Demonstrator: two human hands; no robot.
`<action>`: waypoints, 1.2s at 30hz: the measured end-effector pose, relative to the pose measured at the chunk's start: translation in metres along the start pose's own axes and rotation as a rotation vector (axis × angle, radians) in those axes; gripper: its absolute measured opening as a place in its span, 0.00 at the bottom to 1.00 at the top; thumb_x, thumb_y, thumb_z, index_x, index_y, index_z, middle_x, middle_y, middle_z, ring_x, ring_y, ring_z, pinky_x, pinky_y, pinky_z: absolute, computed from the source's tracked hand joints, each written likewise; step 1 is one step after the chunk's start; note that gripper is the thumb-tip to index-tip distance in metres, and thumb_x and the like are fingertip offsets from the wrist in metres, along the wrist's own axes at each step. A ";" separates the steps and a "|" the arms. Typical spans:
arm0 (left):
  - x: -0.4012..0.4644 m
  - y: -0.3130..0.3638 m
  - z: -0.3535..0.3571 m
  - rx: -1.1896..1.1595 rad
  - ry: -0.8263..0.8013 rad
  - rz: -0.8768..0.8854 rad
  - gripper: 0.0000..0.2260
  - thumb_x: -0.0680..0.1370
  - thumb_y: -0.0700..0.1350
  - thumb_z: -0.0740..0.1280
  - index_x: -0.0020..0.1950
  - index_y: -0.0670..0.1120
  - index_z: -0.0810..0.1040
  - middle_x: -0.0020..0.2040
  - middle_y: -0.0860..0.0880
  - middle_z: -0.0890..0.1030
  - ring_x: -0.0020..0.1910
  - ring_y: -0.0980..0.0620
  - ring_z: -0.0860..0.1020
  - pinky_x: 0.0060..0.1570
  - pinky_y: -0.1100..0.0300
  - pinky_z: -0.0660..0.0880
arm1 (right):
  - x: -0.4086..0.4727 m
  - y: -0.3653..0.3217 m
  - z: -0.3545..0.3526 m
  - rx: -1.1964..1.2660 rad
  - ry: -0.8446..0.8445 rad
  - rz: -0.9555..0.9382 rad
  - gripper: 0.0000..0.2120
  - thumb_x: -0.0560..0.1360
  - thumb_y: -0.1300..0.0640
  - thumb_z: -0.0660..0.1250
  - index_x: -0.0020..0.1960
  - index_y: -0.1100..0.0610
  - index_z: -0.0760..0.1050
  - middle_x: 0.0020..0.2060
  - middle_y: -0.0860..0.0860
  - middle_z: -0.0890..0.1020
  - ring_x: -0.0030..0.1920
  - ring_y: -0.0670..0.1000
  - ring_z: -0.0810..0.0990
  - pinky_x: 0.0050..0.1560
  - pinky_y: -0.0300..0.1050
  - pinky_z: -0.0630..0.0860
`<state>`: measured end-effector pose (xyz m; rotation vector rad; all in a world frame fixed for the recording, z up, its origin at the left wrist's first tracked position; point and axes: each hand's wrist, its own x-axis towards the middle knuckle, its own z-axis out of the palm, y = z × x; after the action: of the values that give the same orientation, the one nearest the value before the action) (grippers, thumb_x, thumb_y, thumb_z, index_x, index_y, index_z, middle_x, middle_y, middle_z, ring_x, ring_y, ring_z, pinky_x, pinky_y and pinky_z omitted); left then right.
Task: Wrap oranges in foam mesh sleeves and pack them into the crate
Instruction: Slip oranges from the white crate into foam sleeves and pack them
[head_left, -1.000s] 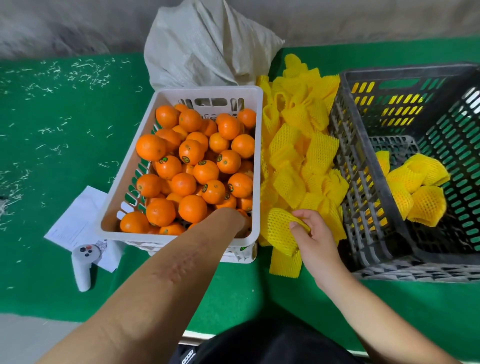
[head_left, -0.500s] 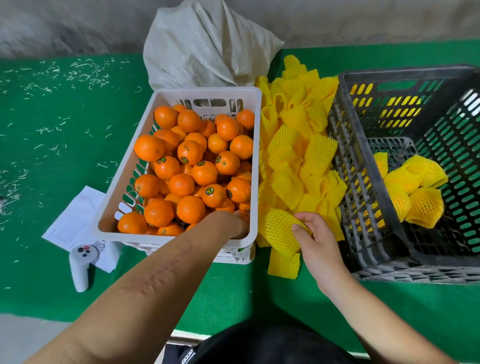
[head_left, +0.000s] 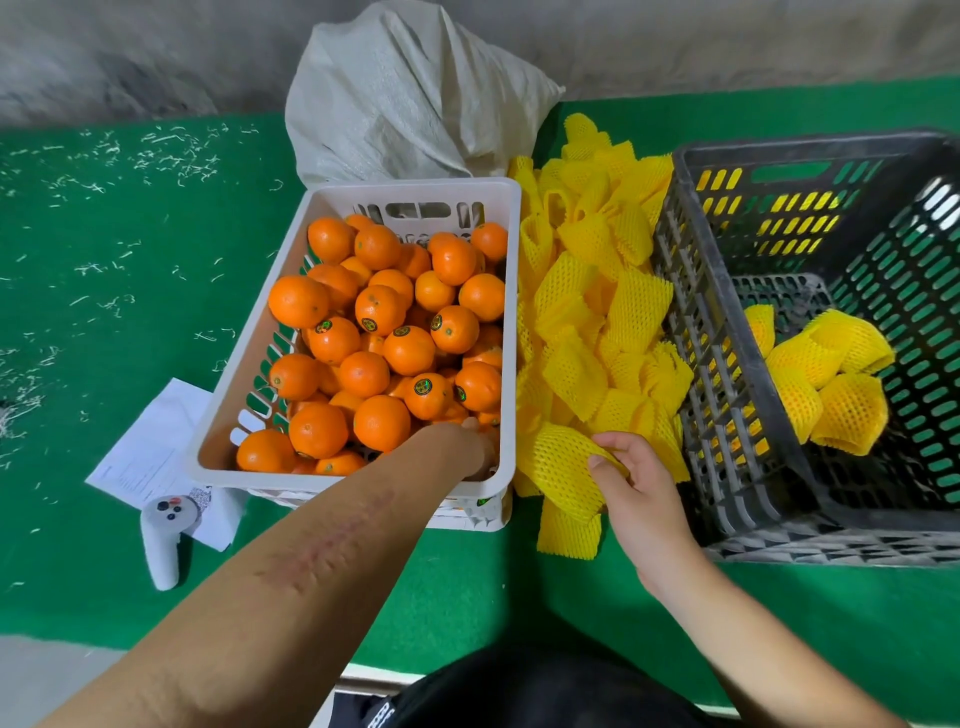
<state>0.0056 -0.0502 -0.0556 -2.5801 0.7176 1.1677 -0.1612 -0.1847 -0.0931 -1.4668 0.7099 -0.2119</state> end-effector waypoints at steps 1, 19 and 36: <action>-0.003 0.000 -0.001 0.058 0.009 0.003 0.18 0.88 0.44 0.57 0.77 0.41 0.70 0.75 0.40 0.73 0.74 0.39 0.72 0.72 0.47 0.68 | 0.000 0.000 0.000 0.003 0.003 0.002 0.09 0.83 0.58 0.66 0.58 0.45 0.77 0.59 0.43 0.80 0.58 0.40 0.79 0.59 0.43 0.75; -0.074 0.016 -0.005 -0.391 1.049 0.603 0.27 0.79 0.53 0.74 0.76 0.49 0.73 0.72 0.48 0.71 0.67 0.48 0.74 0.57 0.52 0.80 | 0.002 -0.085 0.013 0.433 -0.003 -0.133 0.16 0.81 0.46 0.66 0.63 0.54 0.80 0.61 0.56 0.83 0.64 0.59 0.81 0.66 0.62 0.76; -0.074 0.030 0.013 -1.300 0.562 0.752 0.23 0.76 0.54 0.77 0.71 0.63 0.77 0.78 0.54 0.64 0.77 0.53 0.66 0.66 0.56 0.78 | 0.021 -0.079 -0.018 -0.022 0.293 -0.335 0.11 0.78 0.61 0.72 0.52 0.45 0.78 0.48 0.46 0.82 0.43 0.37 0.80 0.44 0.32 0.77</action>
<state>-0.0598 -0.0452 -0.0091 -4.0174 1.5183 1.3616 -0.1323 -0.2206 -0.0236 -1.5876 0.6962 -0.6890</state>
